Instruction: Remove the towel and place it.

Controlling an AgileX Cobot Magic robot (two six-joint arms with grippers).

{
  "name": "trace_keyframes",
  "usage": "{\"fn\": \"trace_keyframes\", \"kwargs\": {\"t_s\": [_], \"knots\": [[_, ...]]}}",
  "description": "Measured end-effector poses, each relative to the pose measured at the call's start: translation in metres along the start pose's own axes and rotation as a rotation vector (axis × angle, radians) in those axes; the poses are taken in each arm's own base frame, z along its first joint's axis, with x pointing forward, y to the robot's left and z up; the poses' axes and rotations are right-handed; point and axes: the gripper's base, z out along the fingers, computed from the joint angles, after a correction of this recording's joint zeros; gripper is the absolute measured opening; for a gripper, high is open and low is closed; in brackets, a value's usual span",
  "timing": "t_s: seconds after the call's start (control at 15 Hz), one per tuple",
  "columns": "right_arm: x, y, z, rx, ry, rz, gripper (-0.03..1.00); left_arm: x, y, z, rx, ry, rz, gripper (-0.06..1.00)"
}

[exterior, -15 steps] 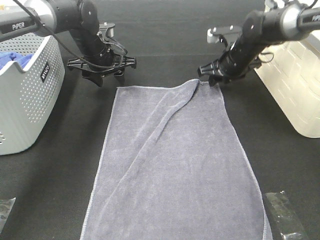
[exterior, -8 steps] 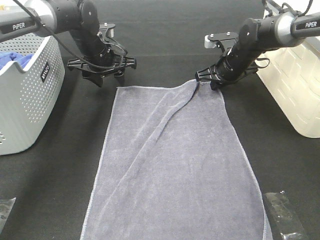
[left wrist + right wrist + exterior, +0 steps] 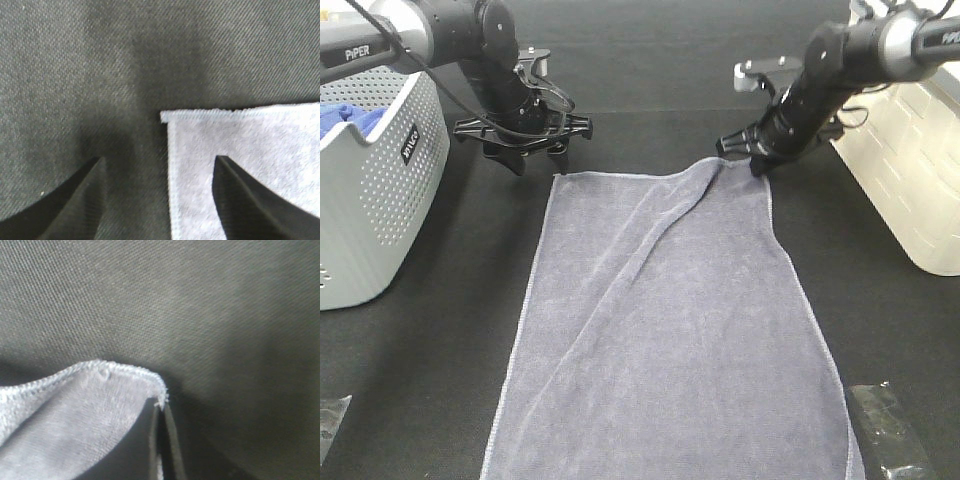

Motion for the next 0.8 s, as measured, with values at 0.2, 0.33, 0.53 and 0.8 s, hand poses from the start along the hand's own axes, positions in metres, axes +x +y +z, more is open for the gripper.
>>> {"fn": "trace_keyframes", "kwargs": {"t_s": [0.2,0.33,0.53,0.8], "knots": [[-0.004,0.000,-0.009,0.010,-0.015,-0.014,0.00,0.003,0.001,0.012,-0.002,0.002,0.000,0.59],[-0.003,0.000,-0.009,0.010,-0.004,-0.017,0.00,0.006,0.003,0.024,-0.004,0.003,0.000,0.58],[-0.002,0.000,-0.009,0.009,0.005,-0.016,0.00,0.007,0.004,0.033,-0.003,-0.010,0.001,0.53],[-0.002,0.000,-0.009,0.009,0.005,-0.016,0.00,0.007,0.003,0.037,0.007,-0.009,-0.009,0.50]]}}
